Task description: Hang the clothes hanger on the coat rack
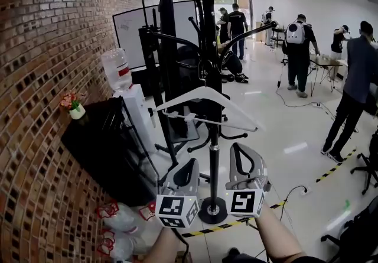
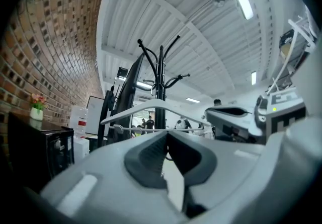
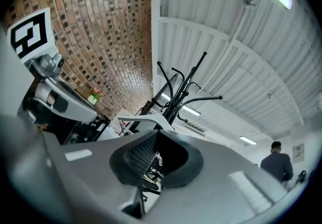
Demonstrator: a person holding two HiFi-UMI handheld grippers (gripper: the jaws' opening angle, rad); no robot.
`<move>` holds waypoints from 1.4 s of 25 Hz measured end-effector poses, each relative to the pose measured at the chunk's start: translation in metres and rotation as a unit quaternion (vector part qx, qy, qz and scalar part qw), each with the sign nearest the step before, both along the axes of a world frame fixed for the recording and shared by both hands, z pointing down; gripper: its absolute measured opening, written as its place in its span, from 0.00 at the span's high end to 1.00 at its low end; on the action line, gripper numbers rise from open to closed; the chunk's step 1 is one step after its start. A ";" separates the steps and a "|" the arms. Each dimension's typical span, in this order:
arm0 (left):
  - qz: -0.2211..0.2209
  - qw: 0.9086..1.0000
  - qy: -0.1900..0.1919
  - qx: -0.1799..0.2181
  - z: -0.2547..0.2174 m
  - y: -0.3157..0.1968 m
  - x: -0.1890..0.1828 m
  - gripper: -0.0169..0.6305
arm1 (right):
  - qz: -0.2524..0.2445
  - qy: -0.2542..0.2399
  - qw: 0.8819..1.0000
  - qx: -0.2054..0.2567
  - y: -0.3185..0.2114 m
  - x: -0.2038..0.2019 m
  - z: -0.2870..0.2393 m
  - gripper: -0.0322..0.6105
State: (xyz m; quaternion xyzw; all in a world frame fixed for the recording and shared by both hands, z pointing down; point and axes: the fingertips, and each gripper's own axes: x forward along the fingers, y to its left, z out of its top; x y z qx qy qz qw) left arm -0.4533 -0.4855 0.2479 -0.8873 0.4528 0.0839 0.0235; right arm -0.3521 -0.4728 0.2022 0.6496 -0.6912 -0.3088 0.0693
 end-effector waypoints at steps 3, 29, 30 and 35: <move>0.001 1.000 0.007 -0.008 0.003 0.004 0.008 0.97 | -0.029 -0.040 0.999 -0.016 0.000 0.000 0.006 0.94; -0.038 0.999 -0.007 -0.013 0.000 0.004 0.057 0.97 | -0.147 -0.064 0.983 -0.089 -0.014 0.004 0.031 0.94; -0.037 0.999 -0.009 -0.013 0.000 0.005 0.058 0.97 | -0.150 -0.065 0.982 -0.089 -0.013 0.003 0.031 0.94; -0.039 0.999 -0.008 -0.005 0.000 0.005 0.056 0.97 | -0.151 -0.067 0.982 -0.087 -0.013 0.003 0.034 0.94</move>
